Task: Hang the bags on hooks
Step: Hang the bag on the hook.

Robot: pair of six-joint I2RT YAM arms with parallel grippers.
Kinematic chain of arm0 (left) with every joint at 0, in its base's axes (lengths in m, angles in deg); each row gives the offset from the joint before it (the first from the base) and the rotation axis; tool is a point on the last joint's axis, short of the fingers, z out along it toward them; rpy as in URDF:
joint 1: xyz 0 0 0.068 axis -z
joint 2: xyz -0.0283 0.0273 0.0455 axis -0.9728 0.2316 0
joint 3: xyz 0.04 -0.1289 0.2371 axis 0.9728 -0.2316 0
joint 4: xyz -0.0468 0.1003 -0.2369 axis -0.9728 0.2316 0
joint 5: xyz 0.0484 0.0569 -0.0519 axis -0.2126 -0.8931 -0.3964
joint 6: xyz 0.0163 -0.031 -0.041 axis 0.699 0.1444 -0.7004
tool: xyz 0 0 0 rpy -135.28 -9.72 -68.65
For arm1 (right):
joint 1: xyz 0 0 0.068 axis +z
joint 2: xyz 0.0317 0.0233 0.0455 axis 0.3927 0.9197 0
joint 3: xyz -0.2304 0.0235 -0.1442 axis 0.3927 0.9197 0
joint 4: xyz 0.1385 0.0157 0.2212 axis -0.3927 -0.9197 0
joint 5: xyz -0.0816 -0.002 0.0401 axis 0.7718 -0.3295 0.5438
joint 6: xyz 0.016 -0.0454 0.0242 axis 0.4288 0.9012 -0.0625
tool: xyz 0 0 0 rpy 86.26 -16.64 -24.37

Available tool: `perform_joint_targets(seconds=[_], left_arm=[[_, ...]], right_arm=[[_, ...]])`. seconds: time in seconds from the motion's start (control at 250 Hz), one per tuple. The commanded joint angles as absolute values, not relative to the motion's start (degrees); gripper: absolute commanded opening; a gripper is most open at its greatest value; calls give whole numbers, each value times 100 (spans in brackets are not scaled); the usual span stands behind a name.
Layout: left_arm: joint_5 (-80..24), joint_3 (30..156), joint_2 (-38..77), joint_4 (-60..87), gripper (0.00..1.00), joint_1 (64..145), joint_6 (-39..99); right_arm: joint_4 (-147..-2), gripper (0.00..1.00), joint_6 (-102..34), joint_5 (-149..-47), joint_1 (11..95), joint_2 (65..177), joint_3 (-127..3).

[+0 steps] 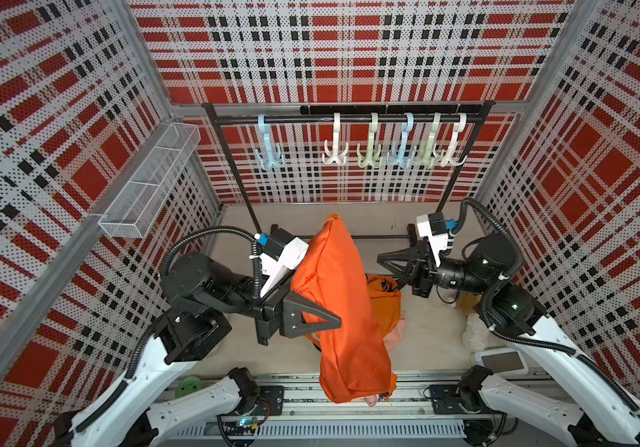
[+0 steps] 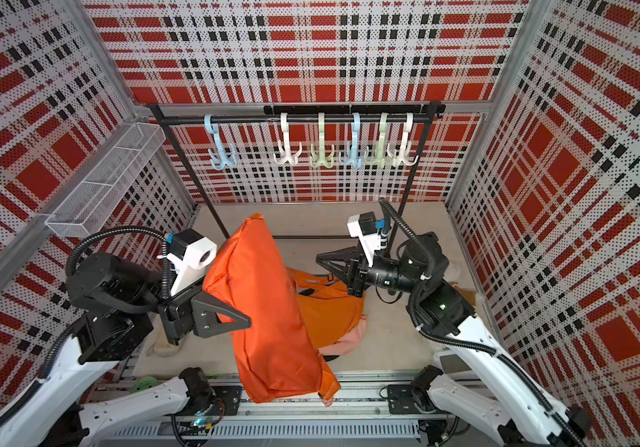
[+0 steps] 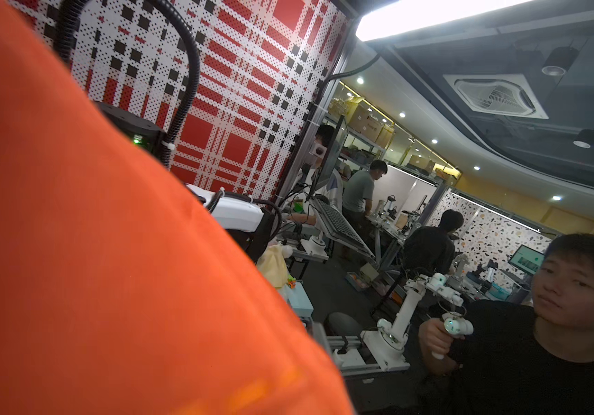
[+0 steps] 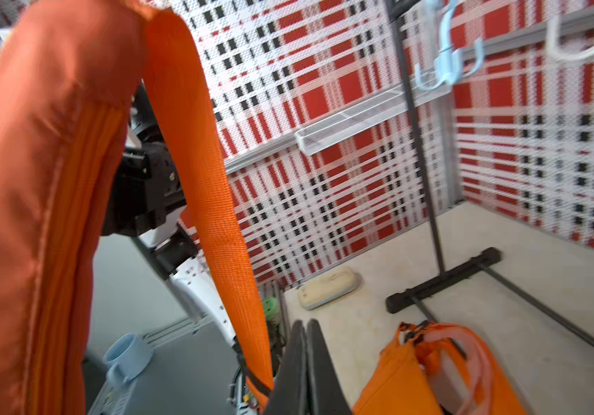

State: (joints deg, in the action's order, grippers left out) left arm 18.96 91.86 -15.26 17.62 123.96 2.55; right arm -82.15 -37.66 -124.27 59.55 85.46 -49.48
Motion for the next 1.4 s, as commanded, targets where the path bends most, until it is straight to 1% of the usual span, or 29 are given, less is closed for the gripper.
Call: perform_joint_targets(seconds=[0.0, 0.024, 0.036, 0.052, 0.092, 0.224, 0.356, 0.504, 0.644, 0.724, 0.74, 0.756, 0.768, 0.788, 0.817, 0.833, 0.857, 0.861, 0.965, 1.045, 1.205, 1.333, 1.397], left_arm=[[2145, 8929, -1617, 32, 0, 12181, -921], [2155, 8909, -1594, -86, 0, 12192, -1018], [2151, 8917, -1575, -119, 0, 12194, -1050], [2159, 8931, -1549, -138, 0, 12208, -1072], [2159, 8989, -1484, -158, 0, 12251, -1112], [2151, 9305, -1171, -190, 0, 12598, -1135], [2085, 9411, -1010, -205, 0, 12852, -1030], [2013, 9411, -924, -202, 0, 12981, -911], [1953, 9392, -896, -208, 0, 13081, -852], [1931, 9366, -892, -217, 0, 13089, -843], [1923, 9367, -894, -218, 0, 13092, -840], [1922, 9358, -895, -219, 0, 13093, -840], [1914, 9357, -899, -218, 0, 13093, -832], [1906, 9349, -899, -227, 0, 13093, -827], [1896, 9348, -906, -230, 0, 13101, -816], [1896, 9341, -918, -225, 0, 13101, -820], [1896, 9336, -915, -228, 0, 13101, -819], [1891, 9333, -915, -231, 0, 13101, -821], [1874, 9289, -986, -242, 0, 13101, -829], [1846, 9228, -1074, -240, 0, 13093, -825], [1782, 8938, -1406, -256, 0, 12936, -817], [1759, 8491, -1722, -506, 0, 12624, -1097], [1781, 8262, -1847, -691, 0, 12413, -1307]], right_arm=[[-8549, 36, -3412, -12740, 5939, 8613, -5236], [-8579, 68, -3407, -13011, 5946, 8681, -5269], [-8565, 80, -3409, -13151, 5955, 8708, -5273], [-8548, 87, -3405, -13309, 5958, 8744, -5269], [-8542, 100, -3383, -13463, 6009, 8786, -5243], [-8512, 100, -3243, -13476, 6054, 8839, -5096], [-8325, 100, -3277, -13772, 6112, 9102, -5120], [-8235, 100, -3128, -13775, 6544, 9490, -5293], [-7564, 100, -3379, -14130, 6804, 9788, -5318], [-7484, 100, -3326, -14084, 7078, 9948, -5390], [-7475, 98, -3330, -14088, 7122, 9993, -5418], [-7468, 93, -3327, -14092, 7157, 10039, -5447], [-7460, 86, -3338, -14092, 7172, 10070, -5469], [-7442, 72, -3391, -14084, 7185, 10123, -5500], [-7383, 49, -3508, -14054, 7189, 10178, -5521], [-7327, 32, -3562, -14037, 7188, 10205, -5519], [-7297, 2, -3609, -13953, 7177, 10219, -5520], [-7297, 0, -3611, -13931, 7179, 10220, -5520], [-7376, 0, -3612, -13342, 7165, 10073, -5439], [-7582, 0, -3581, -12679, 7106, 9817, -5377], [-7870, 0, -3759, -11477, 6663, 9120, -5171], [-8458, 0, -3506, -10040, 6594, 8517, -5118], [-8650, 0, -3380, -9516, 6586, 8263, -5105]])
